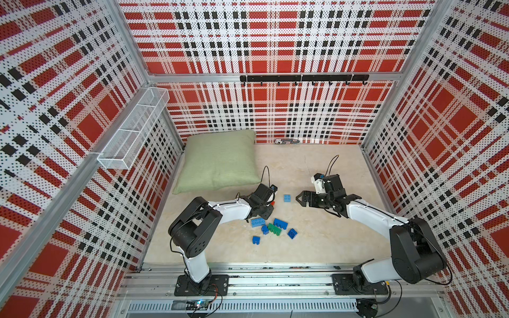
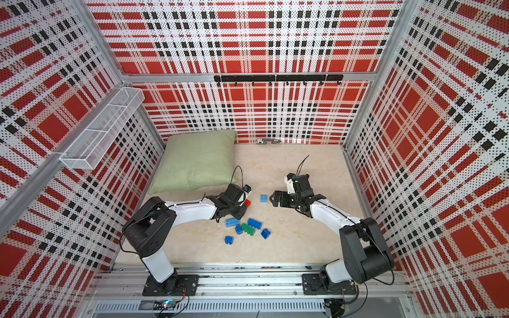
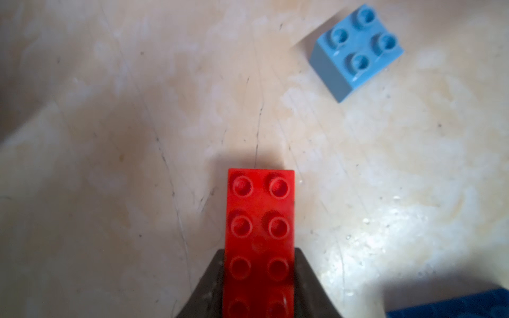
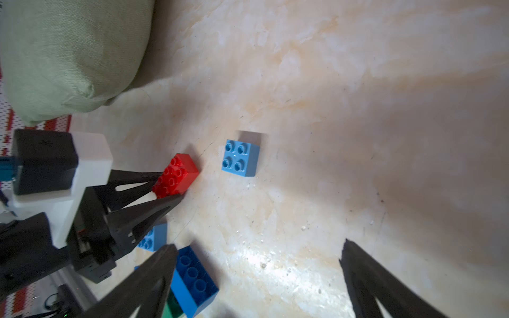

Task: Assemble a heart with lego
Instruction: Pick up the lego brick from the center of the board, then assemble the lego brick with the lego brick.

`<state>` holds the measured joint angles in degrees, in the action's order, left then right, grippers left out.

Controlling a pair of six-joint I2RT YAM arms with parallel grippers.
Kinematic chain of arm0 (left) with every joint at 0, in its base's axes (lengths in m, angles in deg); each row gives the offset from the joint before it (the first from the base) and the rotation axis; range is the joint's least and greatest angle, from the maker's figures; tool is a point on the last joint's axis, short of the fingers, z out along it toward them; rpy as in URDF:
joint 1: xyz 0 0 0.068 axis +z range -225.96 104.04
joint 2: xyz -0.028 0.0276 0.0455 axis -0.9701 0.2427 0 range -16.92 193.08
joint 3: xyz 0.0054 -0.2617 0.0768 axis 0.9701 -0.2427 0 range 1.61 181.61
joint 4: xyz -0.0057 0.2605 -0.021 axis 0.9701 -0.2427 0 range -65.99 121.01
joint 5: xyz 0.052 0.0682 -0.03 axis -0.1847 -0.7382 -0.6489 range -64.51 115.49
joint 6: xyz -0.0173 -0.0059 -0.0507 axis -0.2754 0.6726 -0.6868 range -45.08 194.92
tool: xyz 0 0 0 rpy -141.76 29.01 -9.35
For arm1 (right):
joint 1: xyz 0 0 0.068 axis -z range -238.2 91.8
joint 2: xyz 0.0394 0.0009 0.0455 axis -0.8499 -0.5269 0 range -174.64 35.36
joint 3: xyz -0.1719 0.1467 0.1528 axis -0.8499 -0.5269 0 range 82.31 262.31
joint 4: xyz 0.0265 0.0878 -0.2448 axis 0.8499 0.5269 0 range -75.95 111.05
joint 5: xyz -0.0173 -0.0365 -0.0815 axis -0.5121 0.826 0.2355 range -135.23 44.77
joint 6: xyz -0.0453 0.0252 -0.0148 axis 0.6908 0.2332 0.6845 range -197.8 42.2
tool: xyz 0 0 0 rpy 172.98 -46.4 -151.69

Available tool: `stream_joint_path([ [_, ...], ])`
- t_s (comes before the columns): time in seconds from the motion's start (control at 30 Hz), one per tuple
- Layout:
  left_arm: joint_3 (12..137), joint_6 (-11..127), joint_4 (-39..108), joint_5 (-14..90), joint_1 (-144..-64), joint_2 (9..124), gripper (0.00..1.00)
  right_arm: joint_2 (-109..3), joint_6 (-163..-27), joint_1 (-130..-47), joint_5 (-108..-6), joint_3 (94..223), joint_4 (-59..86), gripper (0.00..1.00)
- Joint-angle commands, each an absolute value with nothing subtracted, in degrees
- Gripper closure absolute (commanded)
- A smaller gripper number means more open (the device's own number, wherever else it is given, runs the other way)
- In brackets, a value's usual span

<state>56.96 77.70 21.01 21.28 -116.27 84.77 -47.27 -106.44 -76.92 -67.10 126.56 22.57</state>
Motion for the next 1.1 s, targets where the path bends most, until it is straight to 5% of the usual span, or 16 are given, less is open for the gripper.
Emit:
stream_joint_path([
  [0.0,61.19,85.80,21.68,24.33,-117.16,84.29,0.71,-46.16,-112.28,-74.00,-76.51,124.75,14.39,0.03],
  [0.3,69.96,96.93,21.99,35.62,-117.78,83.05,0.71,-47.46,-114.09,-71.37,-79.60,120.36,11.91,0.05],
  [0.33,70.46,97.72,22.20,36.92,-118.00,82.70,0.71,-47.86,-124.04,-71.38,-91.42,119.98,-5.91,0.15],
  [0.53,72.45,99.78,22.33,37.92,-119.29,82.66,0.71,-49.52,-135.66,-71.47,-95.40,118.68,-23.40,0.24],
  [1.07,73.34,100.86,21.78,40.43,-118.96,81.01,0.71,-53.53,-136.66,-73.02,-94.51,119.90,-22.76,0.44],
])
